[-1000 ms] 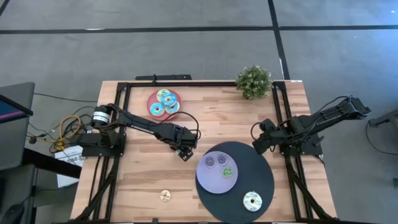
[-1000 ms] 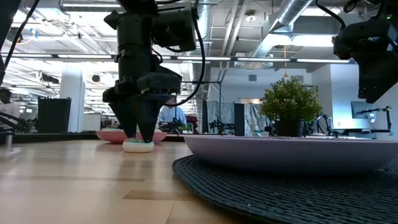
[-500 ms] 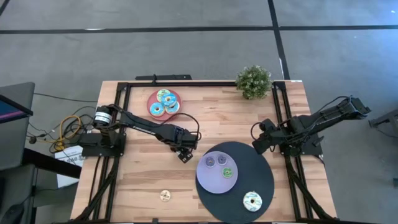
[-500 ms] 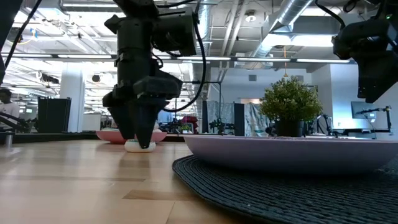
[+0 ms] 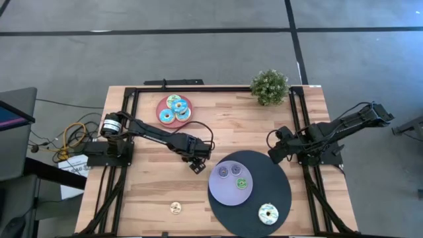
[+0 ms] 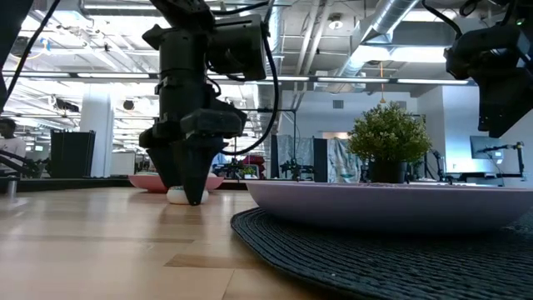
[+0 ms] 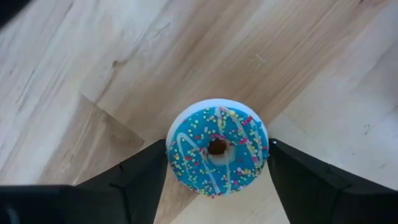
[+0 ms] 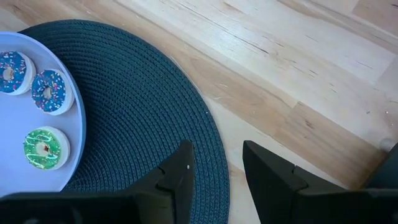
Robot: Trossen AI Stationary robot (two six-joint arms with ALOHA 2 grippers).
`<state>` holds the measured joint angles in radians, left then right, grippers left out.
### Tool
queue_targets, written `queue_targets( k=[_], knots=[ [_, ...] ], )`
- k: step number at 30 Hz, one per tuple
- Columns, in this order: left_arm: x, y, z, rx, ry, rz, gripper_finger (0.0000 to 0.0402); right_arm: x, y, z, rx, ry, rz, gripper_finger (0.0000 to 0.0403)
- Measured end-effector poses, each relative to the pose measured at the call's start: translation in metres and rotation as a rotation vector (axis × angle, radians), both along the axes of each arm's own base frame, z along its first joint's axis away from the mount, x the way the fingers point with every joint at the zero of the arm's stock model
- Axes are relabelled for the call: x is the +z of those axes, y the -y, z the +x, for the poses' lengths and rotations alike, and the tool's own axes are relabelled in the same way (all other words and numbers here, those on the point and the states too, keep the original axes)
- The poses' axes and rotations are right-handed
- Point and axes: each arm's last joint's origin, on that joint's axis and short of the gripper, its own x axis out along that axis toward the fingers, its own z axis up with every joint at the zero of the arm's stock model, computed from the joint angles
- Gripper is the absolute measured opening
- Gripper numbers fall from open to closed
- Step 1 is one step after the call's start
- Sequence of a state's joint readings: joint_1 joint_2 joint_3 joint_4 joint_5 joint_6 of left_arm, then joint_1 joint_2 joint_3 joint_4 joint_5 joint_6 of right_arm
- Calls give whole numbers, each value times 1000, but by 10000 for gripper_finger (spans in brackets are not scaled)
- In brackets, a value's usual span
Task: Pick & Place donuts
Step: Put the small blue donut on the purple plate
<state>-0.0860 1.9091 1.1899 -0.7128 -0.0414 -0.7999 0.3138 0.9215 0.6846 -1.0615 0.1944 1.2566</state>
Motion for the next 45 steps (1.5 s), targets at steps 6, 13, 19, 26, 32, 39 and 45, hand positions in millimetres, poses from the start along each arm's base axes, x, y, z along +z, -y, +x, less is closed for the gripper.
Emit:
queue_targets(
  k=[6, 13, 19, 26, 32, 39, 45],
  knots=[
    [0, 0, 0, 6, -2, 0, 236, 0, 0, 0, -1, 1, -3, 129],
    [2, 0, 1, -5, -15, 0, 233, 0, 1, 0, -5, 5, -17, 129],
    [17, 1, 10, -28, -10, 10, 232, 0, 0, 0, -5, 6, -16, 129],
    [44, 13, 26, 18, 84, -8, 232, 0, 0, 0, 3, 5, -18, 129],
    [69, 45, 40, -1, 240, 1, 232, 0, 0, 0, 28, 2, -27, 129],
    [70, 83, 51, -78, 347, -21, 232, 0, 0, 0, 52, -1, -34, 129],
    [54, 102, 64, -123, 318, -66, 233, 0, 0, 0, 51, 1, -31, 129]
  ],
)
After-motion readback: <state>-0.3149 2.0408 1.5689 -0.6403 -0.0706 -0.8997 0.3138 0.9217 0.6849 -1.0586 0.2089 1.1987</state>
